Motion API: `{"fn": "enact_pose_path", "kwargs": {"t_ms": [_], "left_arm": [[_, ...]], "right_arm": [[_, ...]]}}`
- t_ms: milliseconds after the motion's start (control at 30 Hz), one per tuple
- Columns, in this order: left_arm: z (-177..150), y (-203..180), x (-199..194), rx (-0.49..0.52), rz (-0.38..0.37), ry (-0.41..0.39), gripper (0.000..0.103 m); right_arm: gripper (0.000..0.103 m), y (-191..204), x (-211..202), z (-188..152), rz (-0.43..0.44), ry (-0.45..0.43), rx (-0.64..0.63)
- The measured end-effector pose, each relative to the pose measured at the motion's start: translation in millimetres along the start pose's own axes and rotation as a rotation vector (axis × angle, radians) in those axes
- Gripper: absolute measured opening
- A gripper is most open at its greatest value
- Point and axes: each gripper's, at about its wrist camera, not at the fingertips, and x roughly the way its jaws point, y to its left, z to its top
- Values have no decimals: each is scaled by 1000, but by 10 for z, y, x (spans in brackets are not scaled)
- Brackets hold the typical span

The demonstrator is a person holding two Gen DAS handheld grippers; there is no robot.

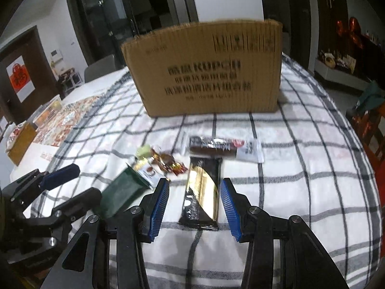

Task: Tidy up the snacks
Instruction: 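Grasp green packet with left tool while right tool grasps gold-and-black bar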

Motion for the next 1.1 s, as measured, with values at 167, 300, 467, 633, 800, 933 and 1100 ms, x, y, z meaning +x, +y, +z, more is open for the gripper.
{"fn": "enact_pose_path", "kwargs": {"t_ms": [167,300,467,633,800,933,1100], "left_arm": [[-17,39,152,-26,-28,37,56],[-7,47,264,-18,-24,64,54],[-20,26,378,-3,-18,89,53],[-1,-11,443,-3,-13,100,53],[11,-28,482,-13,-13,107,50],[3,-47,479,-9,-6,102,48],[-10,-48,469,-15,-2,97,41]], "right_arm": [[46,-21,98,-9,-4,28,10],[46,-15,161,-1,-7,36,3],[45,-1,245,-1,-19,45,-14],[45,31,314,-11,-35,53,-43],[38,66,322,-22,-53,53,-82],[33,52,308,-25,-51,55,-85],[33,21,269,-31,-44,51,-67]]}}
